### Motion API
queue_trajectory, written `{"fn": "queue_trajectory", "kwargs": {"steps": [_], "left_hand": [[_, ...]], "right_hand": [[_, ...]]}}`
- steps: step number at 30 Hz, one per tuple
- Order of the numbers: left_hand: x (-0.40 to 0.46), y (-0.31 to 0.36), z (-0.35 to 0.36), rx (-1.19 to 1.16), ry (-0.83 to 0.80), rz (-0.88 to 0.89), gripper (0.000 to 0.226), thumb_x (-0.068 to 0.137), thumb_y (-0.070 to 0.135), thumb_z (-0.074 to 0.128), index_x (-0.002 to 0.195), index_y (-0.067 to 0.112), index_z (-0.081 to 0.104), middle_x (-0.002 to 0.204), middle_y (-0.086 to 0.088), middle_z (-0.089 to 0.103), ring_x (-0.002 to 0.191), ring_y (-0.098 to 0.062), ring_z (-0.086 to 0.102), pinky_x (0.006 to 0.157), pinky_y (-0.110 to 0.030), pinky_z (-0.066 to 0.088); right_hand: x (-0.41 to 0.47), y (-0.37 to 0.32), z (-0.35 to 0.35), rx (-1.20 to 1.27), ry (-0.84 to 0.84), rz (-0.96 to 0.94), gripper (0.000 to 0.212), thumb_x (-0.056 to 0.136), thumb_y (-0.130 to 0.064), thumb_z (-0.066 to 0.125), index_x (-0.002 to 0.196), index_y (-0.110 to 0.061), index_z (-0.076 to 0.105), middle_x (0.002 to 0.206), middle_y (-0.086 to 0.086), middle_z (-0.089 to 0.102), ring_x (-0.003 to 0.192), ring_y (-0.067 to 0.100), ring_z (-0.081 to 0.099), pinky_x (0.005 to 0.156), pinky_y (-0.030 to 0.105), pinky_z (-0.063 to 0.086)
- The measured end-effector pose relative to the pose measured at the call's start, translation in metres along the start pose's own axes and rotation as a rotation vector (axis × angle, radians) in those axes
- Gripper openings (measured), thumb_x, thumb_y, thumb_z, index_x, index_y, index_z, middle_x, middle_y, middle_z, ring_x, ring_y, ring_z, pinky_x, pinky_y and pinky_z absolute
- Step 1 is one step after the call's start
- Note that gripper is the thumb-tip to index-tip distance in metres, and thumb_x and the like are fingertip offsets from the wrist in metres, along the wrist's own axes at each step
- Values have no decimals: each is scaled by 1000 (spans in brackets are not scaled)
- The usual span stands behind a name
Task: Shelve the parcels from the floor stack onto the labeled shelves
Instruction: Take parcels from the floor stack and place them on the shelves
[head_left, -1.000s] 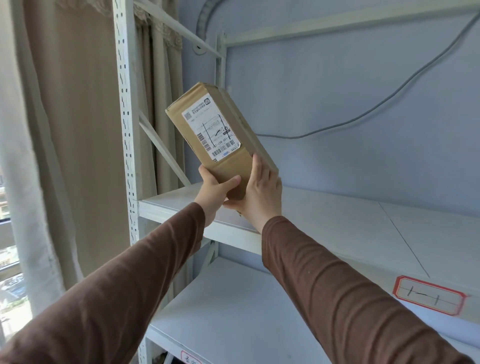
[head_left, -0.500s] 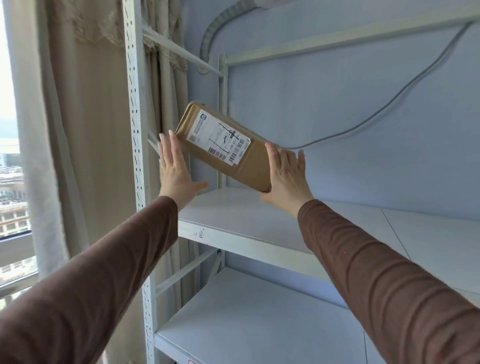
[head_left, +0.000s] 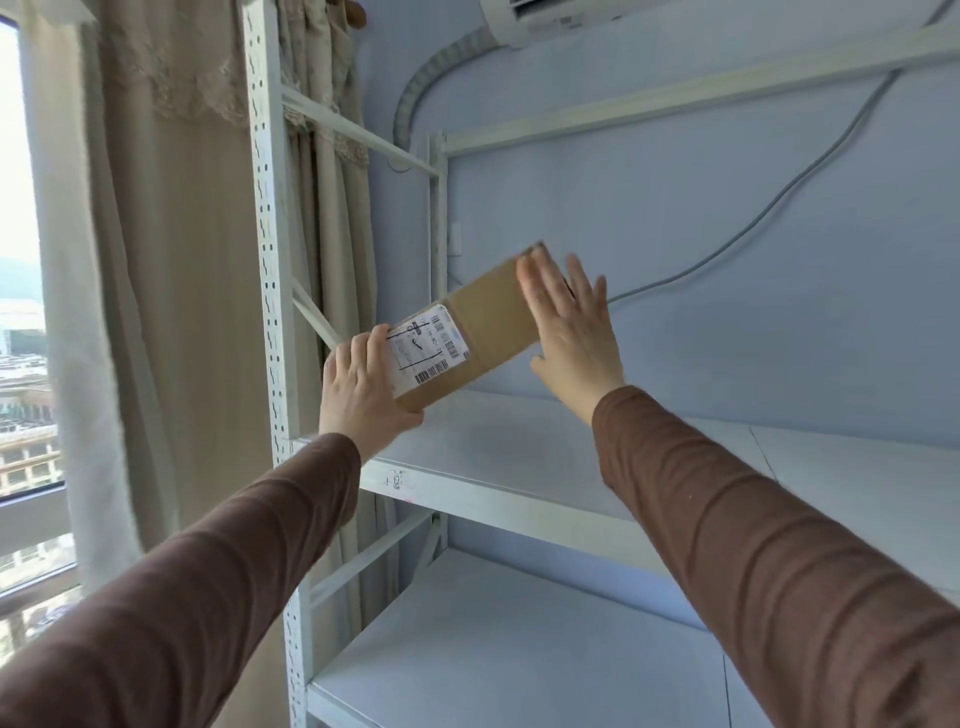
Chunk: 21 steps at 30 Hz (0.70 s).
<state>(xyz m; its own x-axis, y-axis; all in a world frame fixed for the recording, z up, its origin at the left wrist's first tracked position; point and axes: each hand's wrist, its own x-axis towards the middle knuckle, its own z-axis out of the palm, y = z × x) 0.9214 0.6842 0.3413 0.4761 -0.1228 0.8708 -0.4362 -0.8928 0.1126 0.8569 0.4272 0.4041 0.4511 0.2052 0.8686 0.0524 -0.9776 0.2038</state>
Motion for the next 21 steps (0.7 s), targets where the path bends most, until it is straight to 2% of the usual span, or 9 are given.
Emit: {"fn": "queue_trajectory", "kwargs": {"steps": [3,6,7,9,12,14,17,19,21], "left_hand": [[-8,15,11,-171,-11,-218,122,54,59,85,150,14,26,135,-4,43,124,-29,40,111,-45,34],[-18,27,19,-313,5,-337,121,58,62,85,150,12,25,137,-5,42,127,-30,38,112,-44,32],[-23,30,20,-349,4,-356,118,61,61,84,151,11,24,139,-5,41,130,-30,36,113,-44,31],[-37,31,23,-411,3,-396,110,67,56,78,151,12,22,142,-5,38,133,-28,33,115,-44,30],[-56,23,29,-494,-17,-477,109,70,54,72,154,11,18,147,-5,33,139,-26,28,118,-44,27],[-64,16,32,-553,-43,-490,111,74,45,77,156,10,12,152,-5,29,144,-24,23,121,-43,25],[-68,2,36,-685,-170,-492,123,72,42,87,160,14,5,158,-1,23,149,-17,18,124,-41,21],[-67,-10,38,-823,-276,-496,129,65,46,93,159,24,8,158,4,29,147,-15,30,122,-42,29],[-64,-21,41,-966,-356,-495,117,66,36,95,154,28,18,145,5,49,129,-13,55,109,-39,49]], "right_hand": [[-25,-32,10,581,21,343,112,84,-21,80,162,-10,1,171,9,1,158,29,3,127,42,9],[-50,-74,13,1158,-333,524,89,97,-29,68,162,-18,10,150,-18,33,139,1,32,104,0,24],[-53,-84,20,1216,-427,550,87,98,-35,67,163,-21,10,146,-19,39,135,0,38,99,0,27],[-56,-101,37,1274,-502,571,93,96,-45,66,163,-27,4,152,-12,45,139,8,45,104,15,34],[-59,-119,51,1306,-484,611,96,93,-46,68,161,-40,1,142,-16,53,123,9,57,95,24,49],[-63,-127,57,1276,-478,600,99,87,-48,71,158,-47,2,142,-17,54,124,13,60,101,39,54],[-61,-130,62,1250,-475,583,98,92,-37,71,160,-43,1,136,-19,50,124,11,57,104,34,51],[-58,-127,65,1202,-475,579,96,95,-30,70,161,-39,1,139,-16,49,123,11,56,98,29,51],[-55,-126,70,1132,-482,565,99,94,-31,70,162,-37,-1,151,-11,45,131,18,54,105,37,51]]}}
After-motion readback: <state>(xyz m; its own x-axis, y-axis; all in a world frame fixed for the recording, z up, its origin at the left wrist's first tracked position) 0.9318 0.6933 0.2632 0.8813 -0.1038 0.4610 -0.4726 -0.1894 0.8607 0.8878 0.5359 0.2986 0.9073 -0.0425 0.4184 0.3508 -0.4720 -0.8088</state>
